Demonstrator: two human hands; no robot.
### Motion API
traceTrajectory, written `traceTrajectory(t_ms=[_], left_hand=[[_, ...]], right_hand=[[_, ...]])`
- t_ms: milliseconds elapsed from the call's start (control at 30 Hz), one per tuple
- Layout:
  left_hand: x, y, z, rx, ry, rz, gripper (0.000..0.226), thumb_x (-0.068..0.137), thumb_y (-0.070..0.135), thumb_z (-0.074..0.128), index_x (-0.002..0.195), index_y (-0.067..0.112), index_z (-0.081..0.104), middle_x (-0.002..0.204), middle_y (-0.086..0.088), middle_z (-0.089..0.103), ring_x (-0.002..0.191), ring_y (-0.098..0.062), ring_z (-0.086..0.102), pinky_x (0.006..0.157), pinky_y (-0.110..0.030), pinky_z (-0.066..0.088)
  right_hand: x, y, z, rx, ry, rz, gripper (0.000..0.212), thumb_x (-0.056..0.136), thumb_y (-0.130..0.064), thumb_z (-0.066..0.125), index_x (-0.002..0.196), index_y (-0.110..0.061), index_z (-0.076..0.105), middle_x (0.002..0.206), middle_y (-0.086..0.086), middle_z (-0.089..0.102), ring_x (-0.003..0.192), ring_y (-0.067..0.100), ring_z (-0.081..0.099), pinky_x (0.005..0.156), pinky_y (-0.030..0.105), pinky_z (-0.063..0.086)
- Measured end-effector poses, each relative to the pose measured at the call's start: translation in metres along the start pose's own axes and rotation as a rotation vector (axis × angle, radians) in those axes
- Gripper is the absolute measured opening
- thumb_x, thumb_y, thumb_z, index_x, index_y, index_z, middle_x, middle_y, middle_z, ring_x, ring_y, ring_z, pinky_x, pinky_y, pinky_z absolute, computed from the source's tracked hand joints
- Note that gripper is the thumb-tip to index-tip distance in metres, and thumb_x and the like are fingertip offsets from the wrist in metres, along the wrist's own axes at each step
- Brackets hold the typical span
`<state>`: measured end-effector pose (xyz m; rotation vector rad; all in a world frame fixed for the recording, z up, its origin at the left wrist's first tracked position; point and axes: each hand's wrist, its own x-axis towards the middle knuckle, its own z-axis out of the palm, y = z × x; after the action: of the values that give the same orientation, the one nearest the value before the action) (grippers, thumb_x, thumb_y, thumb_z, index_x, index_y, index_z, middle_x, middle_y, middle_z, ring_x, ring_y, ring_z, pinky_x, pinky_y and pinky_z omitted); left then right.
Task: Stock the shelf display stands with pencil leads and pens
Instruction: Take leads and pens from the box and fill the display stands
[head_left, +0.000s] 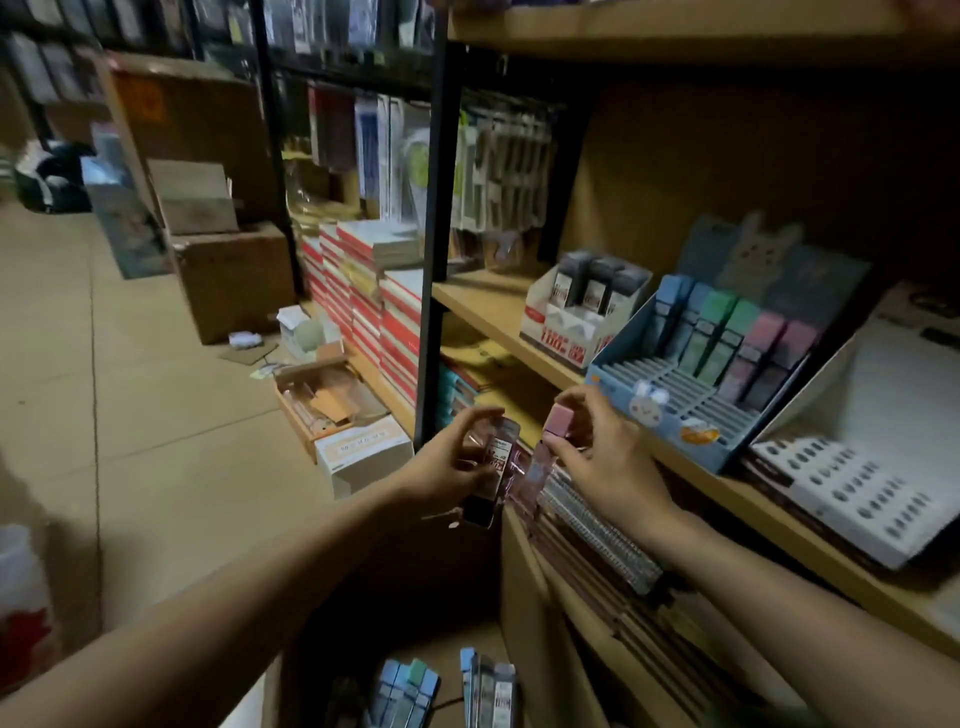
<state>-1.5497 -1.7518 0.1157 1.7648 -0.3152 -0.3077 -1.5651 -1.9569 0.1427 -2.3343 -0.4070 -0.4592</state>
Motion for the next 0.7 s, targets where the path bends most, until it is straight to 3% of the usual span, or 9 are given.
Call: traceTrajectory(t_ms=[167, 300, 467, 567, 700], left_hand=[[0.013, 0.039, 0.000, -0.102, 0.016, 0.115, 0.060, 0.092, 0.000, 0.055, 0.131, 0.045, 0.043, 0.121, -0.005, 0.060, 0.109, -0.019, 0.063, 0.077, -0.039, 0.060], [0.032, 0.058, 0.005, -0.256, 0.044, 0.193, 0.061, 0.090, 0.003, 0.058, 0.120, 0.055, 0.049, 0.121, -0.006, 0.062, 0.102, -0.019, 0.068, 0.072, -0.037, 0.059], [0.050, 0.059, 0.018, -0.290, 0.021, 0.190, 0.061, 0.089, 0.005, 0.060, 0.122, 0.055, 0.047, 0.118, -0.007, 0.065, 0.100, -0.023, 0.069, 0.076, -0.048, 0.059], [0.058, 0.062, 0.029, -0.285, -0.006, 0.209, 0.061, 0.090, 0.003, 0.059, 0.121, 0.054, 0.047, 0.119, -0.005, 0.064, 0.100, -0.020, 0.069, 0.076, -0.044, 0.060], [0.068, 0.070, 0.046, -0.333, -0.058, 0.205, 0.060, 0.091, 0.000, 0.056, 0.121, 0.053, 0.048, 0.112, -0.008, 0.068, 0.095, -0.019, 0.071, 0.073, -0.042, 0.060]], right_hand=[[0.035, -0.023, -0.051, -0.093, 0.090, -0.082, 0.036, 0.084, -0.018, 0.075, 0.107, -0.027, 0.049, 0.084, -0.022, 0.055, 0.073, -0.010, 0.054, 0.060, 0.002, 0.043], [0.057, -0.033, -0.091, -0.149, 0.145, -0.092, 0.035, 0.083, -0.018, 0.076, 0.108, -0.023, 0.053, 0.090, -0.017, 0.058, 0.081, 0.001, 0.059, 0.063, 0.001, 0.044], [0.070, -0.035, -0.154, -0.294, 0.271, -0.048, 0.033, 0.079, -0.023, 0.079, 0.099, -0.027, 0.054, 0.084, -0.017, 0.061, 0.078, -0.003, 0.062, 0.062, 0.007, 0.046], [0.065, -0.026, -0.190, -0.386, 0.294, 0.018, 0.030, 0.078, -0.023, 0.080, 0.095, -0.027, 0.055, 0.082, -0.016, 0.063, 0.076, -0.008, 0.061, 0.061, 0.008, 0.045], [0.049, -0.011, -0.208, -0.481, 0.269, 0.089, 0.029, 0.077, -0.020, 0.080, 0.095, -0.024, 0.057, 0.081, -0.015, 0.063, 0.075, -0.006, 0.061, 0.064, 0.021, 0.054]])
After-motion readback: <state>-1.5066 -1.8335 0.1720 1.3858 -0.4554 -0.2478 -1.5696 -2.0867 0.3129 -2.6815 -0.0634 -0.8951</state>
